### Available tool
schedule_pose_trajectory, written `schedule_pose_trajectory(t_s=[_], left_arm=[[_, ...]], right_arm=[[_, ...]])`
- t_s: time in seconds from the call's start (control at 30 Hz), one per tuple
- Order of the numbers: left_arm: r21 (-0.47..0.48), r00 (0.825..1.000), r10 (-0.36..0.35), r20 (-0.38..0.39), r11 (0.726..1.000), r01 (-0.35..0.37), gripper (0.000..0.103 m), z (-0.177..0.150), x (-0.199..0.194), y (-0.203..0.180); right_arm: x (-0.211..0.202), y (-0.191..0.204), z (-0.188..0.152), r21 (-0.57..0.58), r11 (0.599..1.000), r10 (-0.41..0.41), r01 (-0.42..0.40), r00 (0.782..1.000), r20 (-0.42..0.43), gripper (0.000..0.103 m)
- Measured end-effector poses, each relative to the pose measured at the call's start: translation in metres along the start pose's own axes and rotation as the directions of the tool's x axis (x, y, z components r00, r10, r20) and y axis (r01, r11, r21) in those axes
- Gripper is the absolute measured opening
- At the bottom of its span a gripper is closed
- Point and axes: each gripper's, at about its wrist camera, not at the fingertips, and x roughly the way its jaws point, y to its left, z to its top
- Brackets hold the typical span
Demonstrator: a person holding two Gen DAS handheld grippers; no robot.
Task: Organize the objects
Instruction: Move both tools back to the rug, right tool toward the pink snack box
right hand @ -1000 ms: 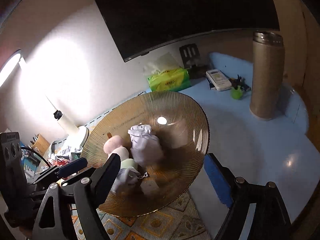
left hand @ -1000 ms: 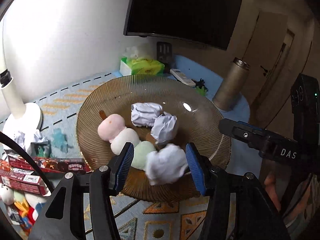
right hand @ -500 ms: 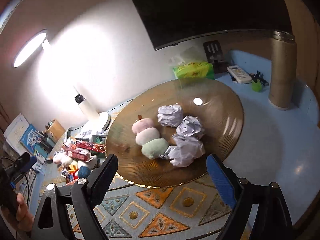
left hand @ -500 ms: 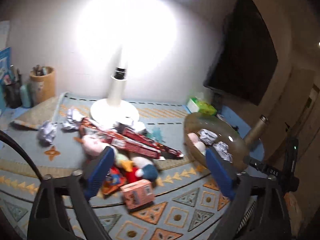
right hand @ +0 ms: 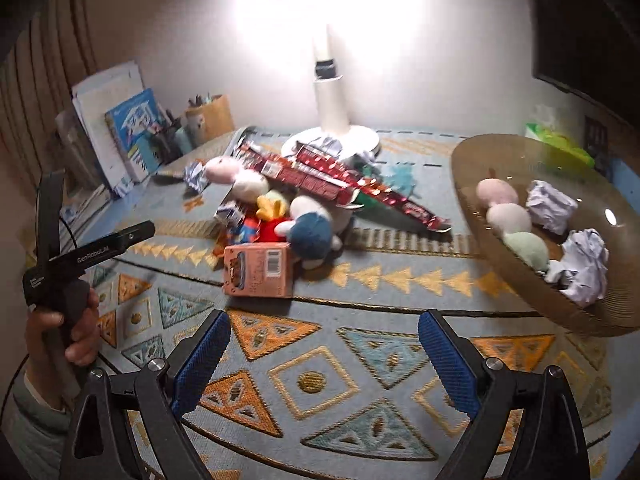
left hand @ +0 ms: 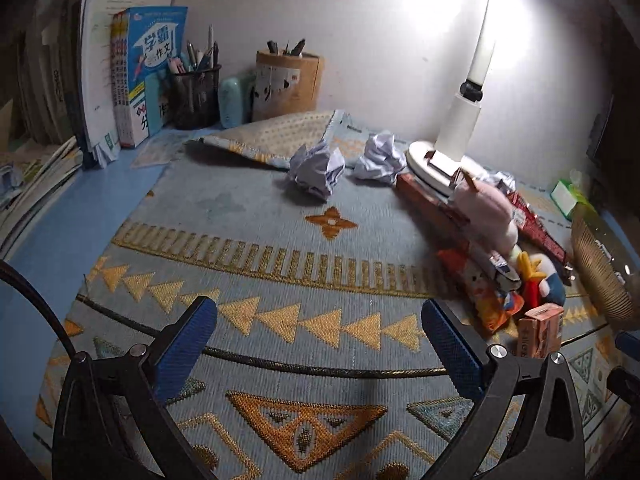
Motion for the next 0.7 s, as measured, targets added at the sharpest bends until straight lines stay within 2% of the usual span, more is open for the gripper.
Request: schedule_pose_trajectory(t_s=[0.1, 0.23, 0.33, 0.4, 0.47, 0.5, 0.53, 0.57, 0.63, 0.67, 0.7], left_arm=[[0.026, 0.998, 0.023, 0.05, 0.999, -0.025, 0.102, -0.002, -0.01, -0.006], [-0.03, 0.999, -0.009, 0.046, 1.0, 0.01, 0.102, -0.001, -0.011, 0.004], [-0.102, 0.998, -0.042, 0.056, 0.994, 0.048, 0.102, 0.0, -0.011, 0.016], [-0.131, 0.997, -0.024, 0.075, 0.991, 0.034, 0.102, 0.0, -0.013, 0.02], [-0.135, 0.997, -0.019, 0.077, 0.99, 0.029, 0.102, 0.0, -0.013, 0.02], [-0.132, 0.997, -0.024, 0.075, 0.991, 0.034, 0.102, 0.001, -0.013, 0.019], [-0.128, 0.997, -0.029, 0.073, 0.991, 0.038, 0.102, 0.001, -0.012, 0.018], [-0.126, 0.997, -0.033, 0.072, 0.991, 0.042, 0.102, 0.001, -0.011, 0.018], [-0.121, 0.997, -0.041, 0.072, 0.991, 0.05, 0.102, 0.001, -0.011, 0.017], [-0.119, 0.996, -0.047, 0.073, 0.991, 0.055, 0.102, 0.001, -0.011, 0.016], [-0.117, 0.996, -0.051, 0.073, 0.991, 0.059, 0.102, 0.001, -0.011, 0.016]], right_arm=[[0.027, 0.009, 0.009, 0.002, 0.999, -0.033, 0.033, 0.999, -0.036, 0.094], [0.05, 0.012, 0.021, 0.076, 0.995, 0.064, -0.058, 0.994, -0.086, 0.094], [0.058, 0.023, 0.019, 0.099, 0.986, 0.146, -0.134, 0.982, -0.12, 0.094], [0.055, 0.035, 0.015, 0.077, 0.975, 0.216, -0.208, 0.968, -0.126, 0.094], [0.043, 0.046, 0.01, 0.04, 0.938, 0.347, -0.345, 0.93, -0.12, 0.094], [0.036, 0.051, 0.008, 0.019, 0.922, 0.385, -0.386, 0.915, -0.121, 0.094], [0.028, 0.054, 0.006, -0.01, 0.918, 0.394, -0.397, 0.912, -0.118, 0.094], [0.023, 0.056, 0.003, -0.044, 0.927, 0.366, -0.373, 0.924, -0.112, 0.094], [0.02, 0.055, 0.003, -0.106, 0.971, 0.202, -0.212, 0.974, -0.097, 0.094], [0.023, 0.052, 0.005, -0.128, 0.983, 0.12, -0.132, 0.988, -0.092, 0.094], [0.028, 0.047, 0.009, -0.14, 0.986, 0.077, -0.089, 0.993, -0.091, 0.094]])
